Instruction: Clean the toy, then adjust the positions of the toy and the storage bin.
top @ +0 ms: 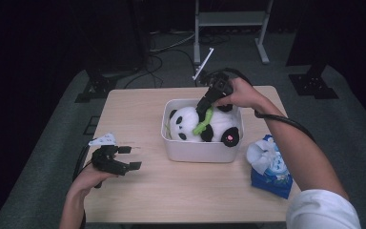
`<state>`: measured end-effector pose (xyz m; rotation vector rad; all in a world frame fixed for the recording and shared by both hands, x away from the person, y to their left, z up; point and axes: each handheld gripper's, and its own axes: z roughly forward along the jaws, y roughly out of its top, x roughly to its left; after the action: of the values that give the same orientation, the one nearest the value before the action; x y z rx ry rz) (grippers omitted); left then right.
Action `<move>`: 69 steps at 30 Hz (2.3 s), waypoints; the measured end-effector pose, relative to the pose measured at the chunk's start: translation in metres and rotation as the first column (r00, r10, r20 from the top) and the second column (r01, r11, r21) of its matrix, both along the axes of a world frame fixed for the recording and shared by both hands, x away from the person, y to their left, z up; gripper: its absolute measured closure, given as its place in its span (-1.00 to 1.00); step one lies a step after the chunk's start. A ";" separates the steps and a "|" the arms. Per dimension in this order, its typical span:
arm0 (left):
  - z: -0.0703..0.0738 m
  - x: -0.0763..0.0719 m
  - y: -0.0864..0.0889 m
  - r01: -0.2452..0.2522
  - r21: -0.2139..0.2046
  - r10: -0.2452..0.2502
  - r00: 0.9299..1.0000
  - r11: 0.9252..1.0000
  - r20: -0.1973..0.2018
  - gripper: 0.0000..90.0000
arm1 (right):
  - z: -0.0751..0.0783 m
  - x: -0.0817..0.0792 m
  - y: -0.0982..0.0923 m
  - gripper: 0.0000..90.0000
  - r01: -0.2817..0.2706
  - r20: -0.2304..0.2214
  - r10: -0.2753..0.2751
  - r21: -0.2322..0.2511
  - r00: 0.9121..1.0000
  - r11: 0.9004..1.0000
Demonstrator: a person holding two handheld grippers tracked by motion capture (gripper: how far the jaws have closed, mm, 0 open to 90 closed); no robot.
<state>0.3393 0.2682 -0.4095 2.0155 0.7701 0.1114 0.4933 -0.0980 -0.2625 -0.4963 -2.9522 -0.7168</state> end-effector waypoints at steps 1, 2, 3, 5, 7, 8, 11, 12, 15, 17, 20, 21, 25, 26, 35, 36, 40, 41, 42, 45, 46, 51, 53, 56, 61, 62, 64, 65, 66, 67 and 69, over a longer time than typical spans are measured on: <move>0.000 0.000 0.000 -0.002 -0.003 0.002 1.000 1.000 0.000 -0.79 | 0.000 0.000 0.000 0.60 0.001 0.003 -0.001 0.000 1.000 1.000; 0.000 0.000 0.000 -0.002 -0.004 0.002 1.000 1.000 0.000 -0.79 | 0.001 0.001 0.000 0.60 0.002 0.007 -0.002 -0.004 1.000 1.000; 0.000 0.000 0.000 -0.002 -0.003 0.002 1.000 1.000 0.001 -0.79 | 0.001 0.001 0.001 0.60 0.006 0.012 -0.006 -0.012 1.000 1.000; 0.000 0.000 0.000 -0.004 -0.004 0.004 1.000 1.000 0.001 -0.79 | 0.002 0.002 0.002 0.60 0.010 0.024 -0.009 -0.020 1.000 1.000; 0.000 0.000 0.001 -0.003 -0.003 0.003 1.000 1.000 0.000 -0.79 | 0.002 0.005 0.001 0.60 0.018 0.027 -0.018 -0.013 0.999 1.000; 0.000 0.000 0.001 -0.003 -0.001 0.003 1.000 1.000 -0.001 -0.79 | 0.002 0.006 0.001 0.60 0.022 0.031 -0.021 -0.010 0.999 1.000; 0.000 0.000 0.001 -0.003 0.001 0.003 1.000 1.000 -0.003 -0.79 | -0.004 0.009 0.002 0.60 0.028 0.024 -0.027 -0.020 0.999 0.999; 0.000 0.000 0.001 0.001 -0.003 -0.001 1.000 1.000 -0.001 -0.79 | -0.007 0.011 0.002 0.60 0.021 0.017 -0.021 -0.022 1.000 1.000; 0.001 -0.001 0.001 -0.003 -0.008 0.003 1.000 1.000 -0.001 -0.79 | -0.014 0.013 0.005 0.60 0.026 0.007 -0.025 -0.035 1.000 0.999; 0.001 -0.001 0.002 -0.005 -0.010 0.005 1.000 1.000 -0.002 -0.79 | -0.018 0.015 0.005 0.60 0.030 0.011 -0.030 -0.032 0.999 0.999; 0.001 0.000 0.002 -0.002 -0.011 0.002 1.000 1.000 -0.001 -0.79 | -0.020 0.018 0.006 0.60 0.032 0.008 -0.032 -0.028 0.999 0.999; 0.001 0.000 0.002 -0.004 -0.013 0.004 1.000 1.000 -0.001 -0.79 | -0.019 0.019 0.006 0.60 0.031 0.009 -0.030 -0.029 0.999 0.999; 0.001 0.001 0.001 0.002 -0.005 -0.002 1.000 1.000 0.001 -0.79 | -0.015 0.020 0.006 0.60 0.033 0.025 -0.032 -0.025 0.999 0.999; 0.001 0.001 0.001 0.003 -0.002 -0.003 1.000 1.000 0.001 -0.79 | -0.014 0.020 0.006 0.60 0.032 0.031 -0.032 -0.023 0.999 0.999; 0.001 0.002 0.002 0.000 -0.010 0.000 1.000 1.000 0.003 -0.79 | -0.029 0.023 0.012 0.57 0.022 0.006 -0.022 -0.035 1.000 0.999; 0.002 0.002 0.002 0.001 -0.010 -0.001 1.000 1.000 0.005 -0.79 | -0.031 0.023 0.013 0.54 0.025 0.006 -0.025 -0.038 1.000 0.999; 0.001 0.002 0.000 0.006 -0.008 -0.006 1.000 1.000 0.002 -0.79 | -0.036 0.023 0.013 0.40 0.043 0.022 -0.041 -0.050 0.999 0.998; 0.001 0.001 0.000 0.008 -0.009 -0.008 1.000 1.000 0.000 -0.79 | -0.036 0.024 0.011 0.39 0.045 0.016 -0.044 -0.042 0.999 0.998; 0.000 0.001 -0.001 0.006 -0.008 -0.006 1.000 1.000 -0.001 -0.79 | -0.036 0.024 0.009 0.39 0.051 0.019 -0.051 -0.034 0.999 0.998; 0.000 0.001 -0.002 0.010 -0.004 -0.010 1.000 1.000 -0.001 -0.79 | -0.033 0.023 0.003 0.37 0.058 0.010 -0.058 0.013 0.998 0.998; 0.000 0.001 -0.002 0.012 0.000 -0.012 1.000 1.000 -0.001 -0.79 | -0.032 0.022 0.002 0.37 0.061 0.013 -0.061 0.001 0.998 0.998; -0.001 0.000 -0.004 0.014 0.002 -0.014 1.000 1.000 -0.001 -0.79 | -0.032 0.017 -0.009 0.34 0.074 0.026 -0.074 -0.001 0.997 0.997; -0.001 0.000 -0.004 0.016 0.004 -0.016 1.000 1.000 0.000 -0.79 | -0.033 0.014 -0.013 0.34 0.074 0.019 -0.074 0.001 0.997 0.997; -0.001 0.000 -0.005 0.017 0.005 -0.017 1.000 1.000 -0.001 -0.79 | -0.034 0.009 -0.017 0.34 0.077 0.021 -0.078 0.003 0.997 0.997; -0.001 0.000 -0.006 0.024 0.008 -0.024 1.000 1.000 0.002 -0.79 | -0.033 0.001 -0.022 0.33 0.079 0.023 -0.080 0.026 0.997 0.997; -0.001 0.000 -0.006 0.023 0.007 -0.023 1.000 1.000 0.001 -0.79 | -0.033 0.000 -0.023 0.32 0.077 0.023 -0.078 0.030 0.997 0.997; -0.001 0.000 -0.006 0.023 0.007 -0.023 1.000 1.000 0.001 -0.79 | -0.032 -0.004 -0.026 0.28 0.077 0.026 -0.078 0.043 0.997 0.996; -0.002 0.000 -0.006 0.022 0.007 -0.022 1.000 1.000 0.000 -0.79 | -0.031 -0.006 -0.027 0.28 0.078 0.025 -0.079 0.049 0.997 0.996; -0.002 0.000 -0.006 0.022 0.007 -0.022 1.000 1.000 -0.001 -0.79 | -0.031 -0.008 -0.029 0.26 0.078 0.027 -0.080 0.053 0.996 0.996; -0.002 0.000 -0.006 0.022 0.006 -0.022 1.000 1.000 -0.002 -0.79 | -0.030 -0.009 -0.031 0.24 0.082 0.029 -0.083 0.059 0.996 0.995; -0.002 0.000 -0.006 0.024 0.011 -0.024 1.000 1.000 -0.003 -0.79 | -0.027 -0.013 -0.036 0.23 0.089 0.030 -0.091 0.077 0.995 0.993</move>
<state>0.3393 0.2621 -0.4114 2.0353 0.7483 0.0986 0.4801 -0.1337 -0.2900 -0.6209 -2.9357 -0.8510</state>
